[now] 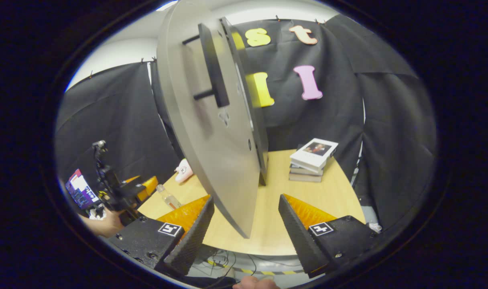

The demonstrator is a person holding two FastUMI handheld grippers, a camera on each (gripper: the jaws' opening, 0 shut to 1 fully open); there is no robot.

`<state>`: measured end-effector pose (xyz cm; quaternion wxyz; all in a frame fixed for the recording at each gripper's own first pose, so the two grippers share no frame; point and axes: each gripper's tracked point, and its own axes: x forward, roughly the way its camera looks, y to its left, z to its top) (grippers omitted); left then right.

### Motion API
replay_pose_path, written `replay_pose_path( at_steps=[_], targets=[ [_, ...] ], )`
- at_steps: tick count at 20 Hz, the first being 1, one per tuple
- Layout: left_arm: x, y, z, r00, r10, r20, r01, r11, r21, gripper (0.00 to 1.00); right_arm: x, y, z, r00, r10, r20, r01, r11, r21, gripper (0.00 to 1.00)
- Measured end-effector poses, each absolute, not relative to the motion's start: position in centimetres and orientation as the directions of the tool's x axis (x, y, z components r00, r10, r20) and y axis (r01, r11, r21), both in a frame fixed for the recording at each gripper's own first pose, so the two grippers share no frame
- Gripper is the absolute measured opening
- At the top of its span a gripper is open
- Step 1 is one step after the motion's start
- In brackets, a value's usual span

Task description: Open the cabinet door with the right hand, grasp the bottle in the cabinet with the left hand and place it on the coaster, then close the cabinet door with the right hand.

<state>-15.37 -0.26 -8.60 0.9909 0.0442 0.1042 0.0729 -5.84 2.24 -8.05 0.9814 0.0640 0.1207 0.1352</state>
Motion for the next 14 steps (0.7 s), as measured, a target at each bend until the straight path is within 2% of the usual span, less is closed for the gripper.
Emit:
replay_pose_path(
  at_steps=[3, 5, 9, 10, 11, 12, 13, 14],
  targets=[
    [-15.3, -4.2, -1.0, 0.990, 0.094, -0.106, -0.084, 0.991, 0.103, 0.96, -4.6, -1.1, -3.6, 0.976, 0.210, -0.059, -0.201, 0.971, 0.132, 1.00],
    [-15.6, -6.7, 1.1, 0.996, 0.028, -0.086, -0.021, 0.996, 0.086, 0.96, -3.8, -1.9, -0.2, 0.985, 0.167, 0.032, -0.170, 0.973, 0.156, 1.00],
    [-14.3, -9.7, 0.1, 0.990, -0.108, -0.092, 0.114, 0.991, 0.068, 0.96, -4.5, 0.4, 4.4, 0.979, 0.163, 0.121, -0.181, 0.971, 0.159, 1.00],
    [-13.9, -10.1, -1.0, 0.983, -0.141, -0.114, 0.147, 0.988, 0.050, 1.00, -4.6, 1.0, 4.7, 0.981, 0.150, 0.126, -0.167, 0.976, 0.138, 0.99],
    [-13.1, -10.5, -1.7, 0.976, -0.180, -0.122, 0.185, 0.982, 0.030, 0.96, -5.0, 1.3, 5.2, 0.983, 0.127, 0.135, -0.143, 0.983, 0.113, 0.97],
    [-12.5, -10.6, -1.7, 0.971, -0.213, -0.113, 0.216, 0.976, 0.016, 0.96, -5.3, 1.7, 5.6, 0.983, 0.110, 0.148, -0.123, 0.989, 0.082, 0.99],
    [-11.9, -10.4, -1.7, 0.967, -0.230, -0.106, 0.233, 0.972, 0.010, 0.96, -5.6, 4.3, 6.2, 0.970, 0.180, 0.164, -0.192, 0.979, 0.066, 0.94],
    [-11.1, -10.1, -1.8, 0.963, -0.247, -0.106, 0.249, 0.969, 0.000, 0.96, -6.2, 5.4, 5.9, 0.978, 0.159, 0.138, -0.165, 0.986, 0.028, 0.98]
  ],
)
